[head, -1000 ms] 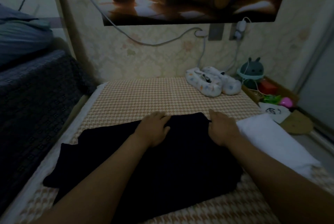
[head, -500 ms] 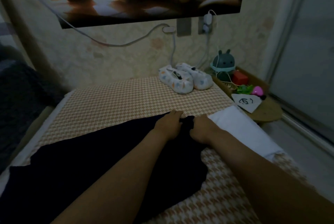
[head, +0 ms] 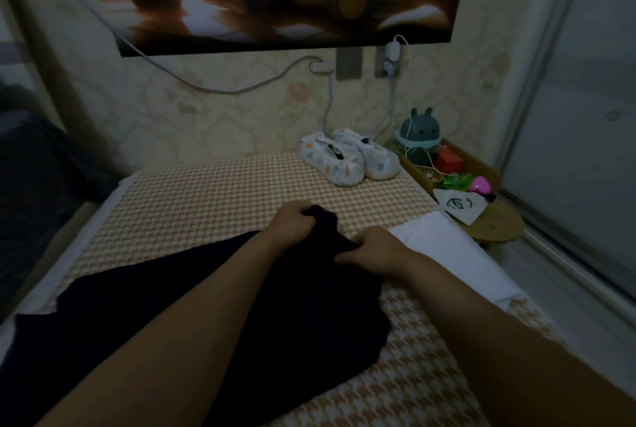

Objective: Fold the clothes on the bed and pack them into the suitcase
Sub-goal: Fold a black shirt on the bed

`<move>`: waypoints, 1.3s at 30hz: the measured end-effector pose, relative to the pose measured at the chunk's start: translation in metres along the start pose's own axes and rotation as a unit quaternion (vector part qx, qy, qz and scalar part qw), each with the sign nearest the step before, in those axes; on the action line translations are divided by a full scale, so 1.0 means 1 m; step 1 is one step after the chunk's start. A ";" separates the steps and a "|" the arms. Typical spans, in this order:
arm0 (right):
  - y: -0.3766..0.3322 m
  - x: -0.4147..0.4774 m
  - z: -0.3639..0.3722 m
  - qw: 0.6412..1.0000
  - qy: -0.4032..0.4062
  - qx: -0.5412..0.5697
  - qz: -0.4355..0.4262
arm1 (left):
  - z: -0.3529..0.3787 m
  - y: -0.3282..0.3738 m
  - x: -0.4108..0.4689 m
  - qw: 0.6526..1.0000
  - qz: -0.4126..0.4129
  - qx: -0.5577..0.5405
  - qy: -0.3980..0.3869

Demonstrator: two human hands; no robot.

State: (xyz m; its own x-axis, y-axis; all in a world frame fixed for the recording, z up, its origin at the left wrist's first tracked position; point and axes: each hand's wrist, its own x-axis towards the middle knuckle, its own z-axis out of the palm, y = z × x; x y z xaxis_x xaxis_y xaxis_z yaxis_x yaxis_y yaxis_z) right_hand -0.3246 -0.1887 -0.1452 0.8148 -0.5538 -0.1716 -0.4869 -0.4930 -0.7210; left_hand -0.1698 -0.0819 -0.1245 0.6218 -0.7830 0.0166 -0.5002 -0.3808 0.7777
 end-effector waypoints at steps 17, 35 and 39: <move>-0.141 -0.064 0.127 0.981 -0.162 0.076 -0.080 | -0.141 -0.127 -0.123 0.986 -0.153 0.039 0.046; -0.097 -0.012 0.145 0.901 -0.002 -0.358 -0.244 | -0.105 -0.121 -0.145 0.908 0.059 0.397 0.118; -0.087 0.022 0.147 0.903 -0.028 -0.387 -0.186 | -0.083 -0.128 -0.150 0.922 -0.038 0.371 -0.107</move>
State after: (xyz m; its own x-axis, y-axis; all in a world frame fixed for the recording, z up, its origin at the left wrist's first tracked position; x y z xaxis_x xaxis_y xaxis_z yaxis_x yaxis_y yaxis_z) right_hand -0.2175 -0.0591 -0.1850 0.9713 -0.2293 -0.0633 -0.2328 -0.9710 -0.0552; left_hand -0.1491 0.1248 -0.1742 0.5781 -0.7895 -0.2061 -0.7843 -0.6073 0.1267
